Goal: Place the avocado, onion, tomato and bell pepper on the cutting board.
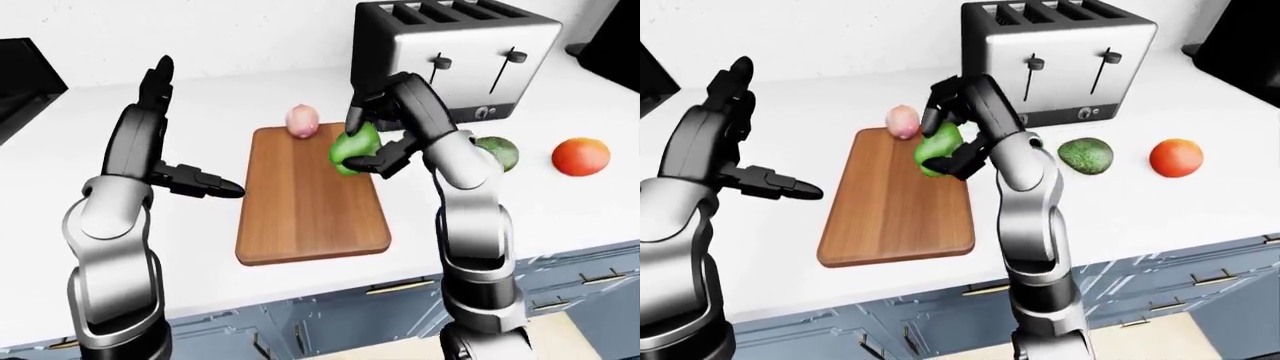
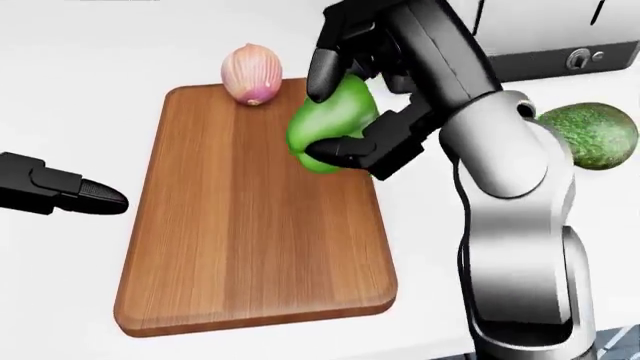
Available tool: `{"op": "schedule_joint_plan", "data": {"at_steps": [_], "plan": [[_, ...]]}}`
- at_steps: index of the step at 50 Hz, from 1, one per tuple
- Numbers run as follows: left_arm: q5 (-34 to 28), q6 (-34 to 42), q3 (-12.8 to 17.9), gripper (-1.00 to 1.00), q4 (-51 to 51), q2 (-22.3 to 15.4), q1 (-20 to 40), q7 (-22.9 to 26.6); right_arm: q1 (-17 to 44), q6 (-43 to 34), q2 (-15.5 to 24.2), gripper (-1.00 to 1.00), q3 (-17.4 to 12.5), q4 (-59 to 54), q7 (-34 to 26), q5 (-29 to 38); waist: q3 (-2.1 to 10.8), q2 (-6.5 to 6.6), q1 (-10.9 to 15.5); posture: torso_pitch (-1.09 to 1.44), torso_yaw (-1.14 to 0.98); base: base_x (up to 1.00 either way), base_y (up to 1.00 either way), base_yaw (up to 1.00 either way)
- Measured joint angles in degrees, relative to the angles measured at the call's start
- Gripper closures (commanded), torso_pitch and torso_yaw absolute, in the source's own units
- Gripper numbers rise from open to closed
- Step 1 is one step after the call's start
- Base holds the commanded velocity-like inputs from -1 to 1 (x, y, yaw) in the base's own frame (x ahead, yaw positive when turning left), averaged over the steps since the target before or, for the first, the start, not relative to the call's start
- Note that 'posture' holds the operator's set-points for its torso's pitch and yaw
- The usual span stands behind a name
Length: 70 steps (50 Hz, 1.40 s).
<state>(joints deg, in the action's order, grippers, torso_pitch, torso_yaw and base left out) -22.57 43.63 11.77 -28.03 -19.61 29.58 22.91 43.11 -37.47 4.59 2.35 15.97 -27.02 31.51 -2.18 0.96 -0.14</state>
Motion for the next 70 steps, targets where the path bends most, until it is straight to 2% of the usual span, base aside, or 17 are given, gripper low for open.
{"op": "schedule_joint_plan", "data": {"at_steps": [8, 14, 25, 32, 41, 55, 57, 63, 70], "plan": [[-0.1, -0.1, 0.4, -1.00, -0.4, 0.1, -0.5, -0.1, 4.1, 7.8, -5.1, 0.68, 1.9, -14.8, 4.6, -1.7, -0.05, 0.42, -0.2, 0.00, 0.00, 0.00, 0.00, 0.00], [0.0, -0.1, 0.4, -1.00, -0.9, 0.0, -1.0, 0.2, 9.1, 13.2, -7.3, 0.68, 2.4, -24.4, 7.6, -3.6, -0.05, 0.62, -0.2, 0.00, 0.00, 0.00, 0.00, 0.00], [-0.4, 0.3, 0.6, -1.00, -2.1, 0.2, -1.9, 0.3, 11.8, 16.9, -10.0, 0.69, 3.5, -29.2, 8.6, -4.5, -0.05, 0.64, -0.2, 0.00, 0.00, 0.00, 0.00, 0.00], [-0.7, 0.4, 0.6, -1.00, -2.5, 0.4, -2.4, 0.5, 15.0, 19.7, -11.4, 0.68, 3.2, -36.0, 10.0, -5.2, -0.12, 0.81, -0.4, 0.00, 0.00, 0.00, 0.00, 0.00], [-0.8, 0.5, 0.8, -1.00, -2.2, 0.0, -1.9, 0.6, 15.0, 22.3, -12.7, 0.65, 4.0, -39.7, 10.7, -5.5, -0.16, 0.86, -0.2, 0.00, 0.00, 0.00, 0.00, 0.00], [-1.0, 1.0, 1.1, -1.00, -3.6, -0.1, -2.5, 1.0, 13.6, 22.7, -13.2, 0.38, 4.1, -39.5, 10.4, -4.9, -0.13, 0.93, -0.2, 0.00, 0.00, 0.00, 0.00, 0.00], [-1.1, 1.0, 1.1, -1.00, -3.7, -0.1, -2.7, 1.0, 13.5, 22.7, -13.2, 0.29, 4.1, -39.6, 10.4, -4.9, -0.12, 0.94, -0.2, 0.00, 0.00, 0.00, 0.00, 0.00], [-1.1, 0.8, 1.2, -1.00, -3.4, 0.0, -2.8, 1.0, 13.2, 23.1, -13.4, 0.22, 4.2, -39.9, 10.4, -4.8, -0.11, 0.95, -0.2, 0.00, 0.00, 0.00, 0.00, 0.00], [-1.0, 0.6, 1.4, -1.00, -3.4, -0.1, -3.1, 0.9, 13.3, 23.3, -13.6, -0.02, 4.2, -39.3, 10.4, -4.5, 0.05, 0.98, -0.2, 0.00, 0.00, 0.00, 0.00, 0.00]]}}
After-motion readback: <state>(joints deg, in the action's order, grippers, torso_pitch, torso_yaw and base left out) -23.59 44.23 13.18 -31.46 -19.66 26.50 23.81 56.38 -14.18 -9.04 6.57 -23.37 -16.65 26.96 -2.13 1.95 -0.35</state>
